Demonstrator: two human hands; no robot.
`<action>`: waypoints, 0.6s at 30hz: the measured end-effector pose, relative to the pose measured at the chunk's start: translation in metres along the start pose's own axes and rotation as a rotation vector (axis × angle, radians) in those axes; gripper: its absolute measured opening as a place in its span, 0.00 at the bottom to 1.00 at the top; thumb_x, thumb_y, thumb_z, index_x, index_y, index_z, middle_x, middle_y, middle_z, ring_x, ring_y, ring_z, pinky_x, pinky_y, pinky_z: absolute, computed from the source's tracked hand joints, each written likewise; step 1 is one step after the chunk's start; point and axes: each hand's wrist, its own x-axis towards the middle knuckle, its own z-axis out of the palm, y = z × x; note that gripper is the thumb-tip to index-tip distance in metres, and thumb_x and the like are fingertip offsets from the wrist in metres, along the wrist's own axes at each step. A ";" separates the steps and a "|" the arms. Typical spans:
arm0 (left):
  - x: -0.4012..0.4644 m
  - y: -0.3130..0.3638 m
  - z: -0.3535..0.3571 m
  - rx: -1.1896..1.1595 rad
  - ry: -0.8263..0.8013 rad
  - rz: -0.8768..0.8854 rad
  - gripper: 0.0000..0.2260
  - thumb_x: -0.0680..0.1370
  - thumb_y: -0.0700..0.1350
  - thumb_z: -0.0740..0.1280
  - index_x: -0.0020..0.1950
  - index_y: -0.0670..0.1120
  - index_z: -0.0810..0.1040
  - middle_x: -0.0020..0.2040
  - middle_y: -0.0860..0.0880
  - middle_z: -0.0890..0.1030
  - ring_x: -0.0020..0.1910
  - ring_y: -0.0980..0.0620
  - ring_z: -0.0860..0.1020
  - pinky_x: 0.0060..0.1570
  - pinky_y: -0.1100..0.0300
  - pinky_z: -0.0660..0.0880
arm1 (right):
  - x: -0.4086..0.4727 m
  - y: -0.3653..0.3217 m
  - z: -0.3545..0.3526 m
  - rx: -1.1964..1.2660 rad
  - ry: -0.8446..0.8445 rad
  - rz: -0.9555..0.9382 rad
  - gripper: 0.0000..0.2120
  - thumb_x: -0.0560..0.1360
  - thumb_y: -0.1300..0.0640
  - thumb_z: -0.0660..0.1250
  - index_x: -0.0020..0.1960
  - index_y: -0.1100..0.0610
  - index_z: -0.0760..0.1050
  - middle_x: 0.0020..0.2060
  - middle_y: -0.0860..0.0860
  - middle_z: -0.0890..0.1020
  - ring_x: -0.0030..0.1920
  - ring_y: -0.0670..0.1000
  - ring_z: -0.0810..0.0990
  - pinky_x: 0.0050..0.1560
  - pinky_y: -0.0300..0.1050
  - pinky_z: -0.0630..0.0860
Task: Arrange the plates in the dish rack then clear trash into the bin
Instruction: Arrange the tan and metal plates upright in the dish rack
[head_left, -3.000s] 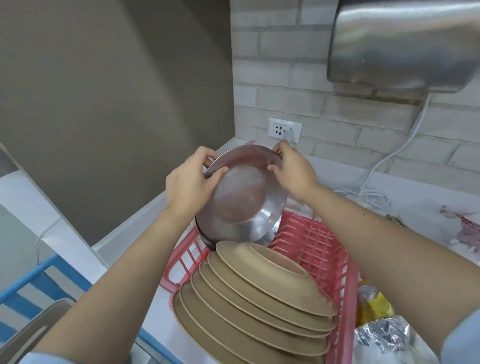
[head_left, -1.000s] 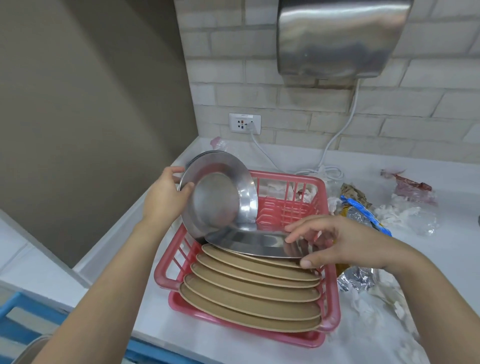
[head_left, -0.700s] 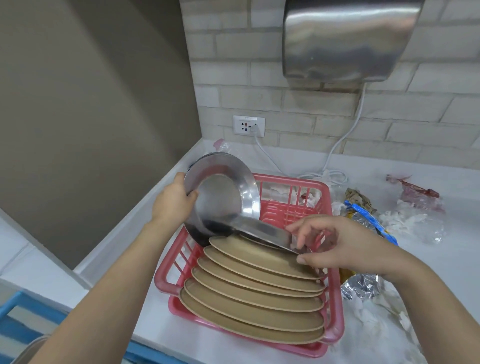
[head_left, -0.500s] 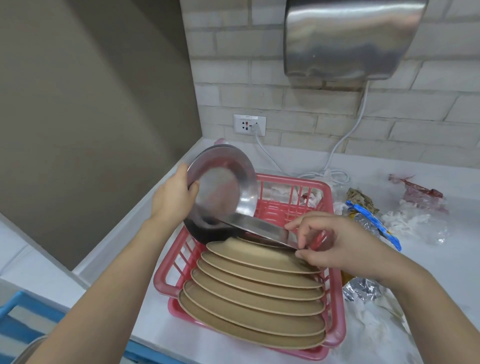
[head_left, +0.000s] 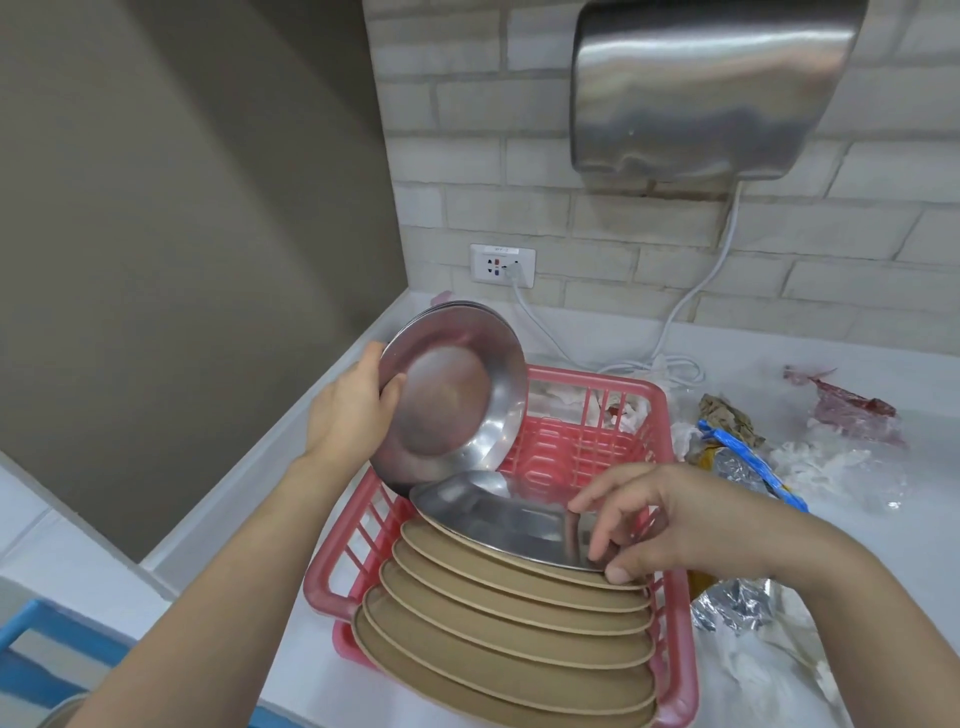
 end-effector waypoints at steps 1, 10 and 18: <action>0.000 -0.001 0.001 -0.003 -0.001 -0.002 0.08 0.81 0.50 0.60 0.56 0.48 0.66 0.46 0.45 0.80 0.40 0.42 0.71 0.40 0.51 0.70 | 0.001 0.000 -0.003 -0.006 -0.031 0.003 0.09 0.65 0.54 0.80 0.43 0.44 0.85 0.55 0.32 0.77 0.47 0.48 0.81 0.51 0.39 0.77; 0.003 -0.003 0.008 -0.021 0.039 -0.015 0.08 0.80 0.51 0.61 0.58 0.51 0.67 0.39 0.52 0.76 0.42 0.41 0.77 0.42 0.48 0.76 | 0.101 -0.021 -0.030 -0.009 0.569 -0.043 0.07 0.75 0.50 0.71 0.39 0.50 0.82 0.28 0.42 0.79 0.28 0.40 0.70 0.34 0.35 0.67; 0.002 -0.002 0.019 -0.247 0.088 -0.076 0.09 0.80 0.49 0.64 0.60 0.52 0.70 0.39 0.50 0.80 0.41 0.44 0.78 0.43 0.51 0.75 | 0.199 -0.019 -0.047 -0.465 0.669 -0.129 0.14 0.72 0.54 0.72 0.56 0.52 0.76 0.53 0.51 0.78 0.55 0.53 0.75 0.54 0.48 0.74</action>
